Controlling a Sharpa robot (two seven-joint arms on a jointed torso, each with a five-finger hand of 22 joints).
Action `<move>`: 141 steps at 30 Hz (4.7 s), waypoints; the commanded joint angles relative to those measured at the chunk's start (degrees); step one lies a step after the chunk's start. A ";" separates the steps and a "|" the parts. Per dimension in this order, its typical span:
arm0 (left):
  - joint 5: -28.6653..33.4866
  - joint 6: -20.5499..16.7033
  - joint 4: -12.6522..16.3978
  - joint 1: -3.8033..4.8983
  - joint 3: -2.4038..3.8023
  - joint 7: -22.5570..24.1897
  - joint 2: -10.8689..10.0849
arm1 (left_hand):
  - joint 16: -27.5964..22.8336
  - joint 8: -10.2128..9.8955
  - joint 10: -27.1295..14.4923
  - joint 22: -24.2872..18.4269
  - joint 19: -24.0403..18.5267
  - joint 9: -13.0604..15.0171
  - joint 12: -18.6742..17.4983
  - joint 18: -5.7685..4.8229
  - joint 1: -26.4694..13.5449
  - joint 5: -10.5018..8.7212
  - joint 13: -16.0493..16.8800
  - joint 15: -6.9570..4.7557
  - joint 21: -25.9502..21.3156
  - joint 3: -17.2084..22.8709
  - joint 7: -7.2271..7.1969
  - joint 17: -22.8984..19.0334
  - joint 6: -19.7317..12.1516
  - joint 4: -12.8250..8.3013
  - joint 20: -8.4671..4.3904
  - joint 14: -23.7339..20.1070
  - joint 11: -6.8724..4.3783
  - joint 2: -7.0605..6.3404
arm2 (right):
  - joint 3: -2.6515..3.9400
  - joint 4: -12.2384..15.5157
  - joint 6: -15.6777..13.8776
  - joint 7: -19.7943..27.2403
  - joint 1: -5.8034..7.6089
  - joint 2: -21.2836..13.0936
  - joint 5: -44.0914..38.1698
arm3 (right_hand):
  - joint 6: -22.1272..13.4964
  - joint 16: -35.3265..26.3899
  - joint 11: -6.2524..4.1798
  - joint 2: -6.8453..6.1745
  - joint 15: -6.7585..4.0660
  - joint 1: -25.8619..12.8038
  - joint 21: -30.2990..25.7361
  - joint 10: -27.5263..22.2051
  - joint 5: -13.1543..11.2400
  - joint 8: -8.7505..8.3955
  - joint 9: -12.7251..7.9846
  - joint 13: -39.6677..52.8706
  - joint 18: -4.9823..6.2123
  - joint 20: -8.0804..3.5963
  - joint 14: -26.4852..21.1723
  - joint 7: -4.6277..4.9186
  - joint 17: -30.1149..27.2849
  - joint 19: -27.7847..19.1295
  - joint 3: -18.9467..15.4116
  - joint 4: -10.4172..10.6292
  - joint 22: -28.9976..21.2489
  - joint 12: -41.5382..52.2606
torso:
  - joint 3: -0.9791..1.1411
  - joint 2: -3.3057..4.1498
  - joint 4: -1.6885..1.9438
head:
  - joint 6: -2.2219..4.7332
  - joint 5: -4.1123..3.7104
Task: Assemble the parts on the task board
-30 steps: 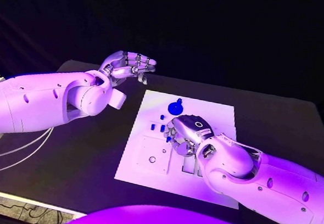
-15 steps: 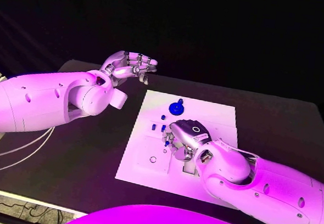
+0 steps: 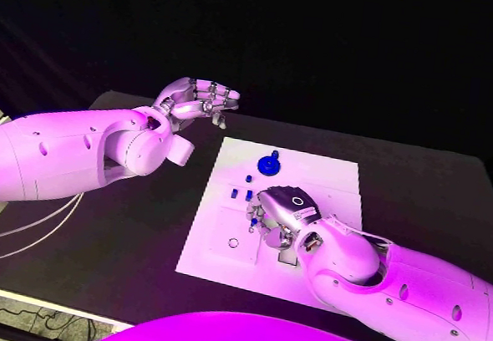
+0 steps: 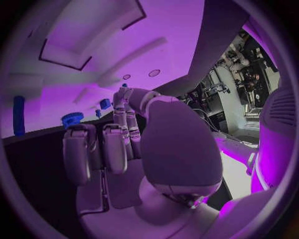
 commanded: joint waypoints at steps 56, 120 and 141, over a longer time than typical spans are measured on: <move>-0.25 0.37 -0.13 0.06 0.06 -0.04 0.01 | 0.31 0.60 -0.89 -0.16 0.49 -0.13 0.67 0.83 0.63 0.21 0.17 0.28 -0.36 -0.42 0.05 0.01 -0.62 0.03 0.00 -0.17 0.07 -0.19 | -0.12 0.11 1.71 -0.28 -0.70 -0.10 -0.98 | 0.38 -0.33 -1.84 0.36 -0.36 -0.29 -0.04 1.99 0.20 0.25 0.07 0.08 -0.72 -0.34 2.90 0.00 -0.03 4.30 0.16 -0.51 13.59 0.03 | -0.01 0.00 -0.01 | 0.01 0.19; -0.45 0.55 0.01 0.07 0.05 -0.54 -0.29 | 0.37 0.79 -1.23 -0.23 0.52 -0.19 0.98 0.84 0.74 0.22 0.22 0.33 -0.44 -0.50 0.10 -0.04 -0.88 0.04 0.04 -0.28 0.13 -0.15 | -0.67 -0.88 1.58 -1.02 -1.33 0.26 -0.76 | -6.59 -1.44 0.58 -0.72 1.61 -3.42 -7.12 -6.37 0.39 -5.04 -1.10 -2.28 0.68 1.29 2.27 1.45 -2.17 1.93 1.05 -2.91 11.60 -4.39 | -0.01 -0.04 -0.01 | 0.01 0.00; -0.45 0.85 0.04 0.07 0.05 -0.45 -0.49 | 0.40 0.89 -1.33 -0.25 0.53 -0.20 1.13 0.85 0.89 0.21 0.24 0.33 -0.45 -0.47 0.10 -0.05 -0.94 -0.02 0.05 -0.33 0.12 -0.09 | 0.60 5.93 -1.85 -0.67 0.33 -7.78 2.18 | -7.28 -3.06 1.15 -2.33 2.20 -7.05 -11.34 -9.63 -1.45 -5.76 -0.64 -3.93 1.45 1.88 1.43 0.65 -4.98 0.73 -2.23 -1.69 10.17 -2.98 | -0.06 -0.08 -0.06 | 0.01 -1.56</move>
